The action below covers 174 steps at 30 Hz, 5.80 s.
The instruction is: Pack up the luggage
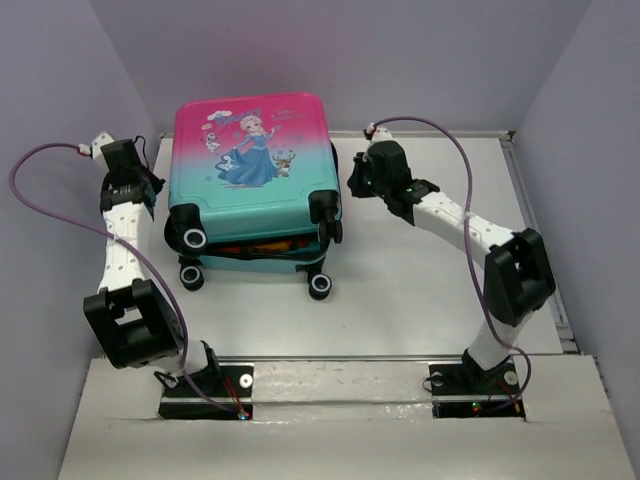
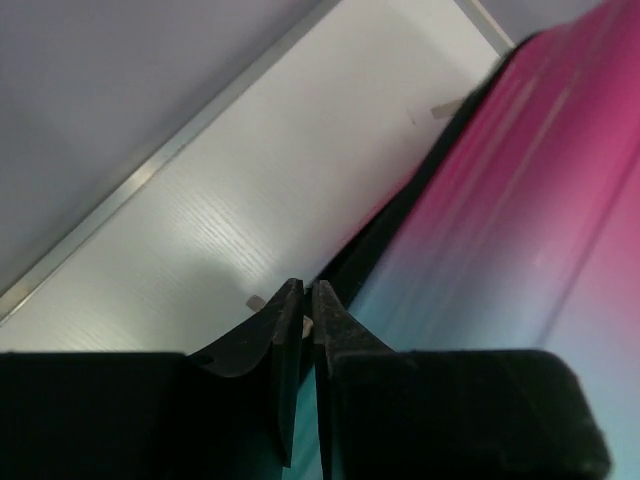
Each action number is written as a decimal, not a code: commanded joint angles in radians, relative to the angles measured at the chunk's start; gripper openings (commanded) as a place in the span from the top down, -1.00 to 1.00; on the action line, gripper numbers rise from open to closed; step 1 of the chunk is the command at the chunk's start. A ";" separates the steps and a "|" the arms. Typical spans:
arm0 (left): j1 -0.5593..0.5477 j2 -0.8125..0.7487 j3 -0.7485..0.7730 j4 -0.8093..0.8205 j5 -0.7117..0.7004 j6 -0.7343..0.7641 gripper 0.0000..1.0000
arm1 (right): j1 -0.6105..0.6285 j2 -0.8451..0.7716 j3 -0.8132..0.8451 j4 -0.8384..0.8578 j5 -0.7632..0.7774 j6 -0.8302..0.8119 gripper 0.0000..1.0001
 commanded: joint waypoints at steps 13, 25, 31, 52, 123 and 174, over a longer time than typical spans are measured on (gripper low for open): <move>0.068 0.089 -0.151 0.146 0.020 -0.008 0.68 | 0.124 -0.203 -0.169 0.184 -0.237 0.027 0.86; 0.071 0.071 -0.234 0.167 0.020 -0.003 0.89 | 0.046 -0.298 -0.261 0.077 -0.105 0.013 0.86; 0.072 0.059 -0.329 0.192 0.160 -0.055 0.89 | -0.003 -0.254 -0.242 0.054 -0.068 0.010 0.86; -0.610 -0.317 -0.570 0.295 0.133 -0.278 0.89 | -0.227 -0.580 -0.370 -0.064 0.152 0.004 0.86; -0.432 -0.154 -0.672 0.849 0.096 -0.301 0.54 | -0.215 0.269 0.253 0.004 -0.487 0.038 0.85; -0.400 -0.243 -0.744 0.709 0.213 -0.279 0.02 | -0.132 -0.502 -0.652 0.094 -0.019 0.129 0.86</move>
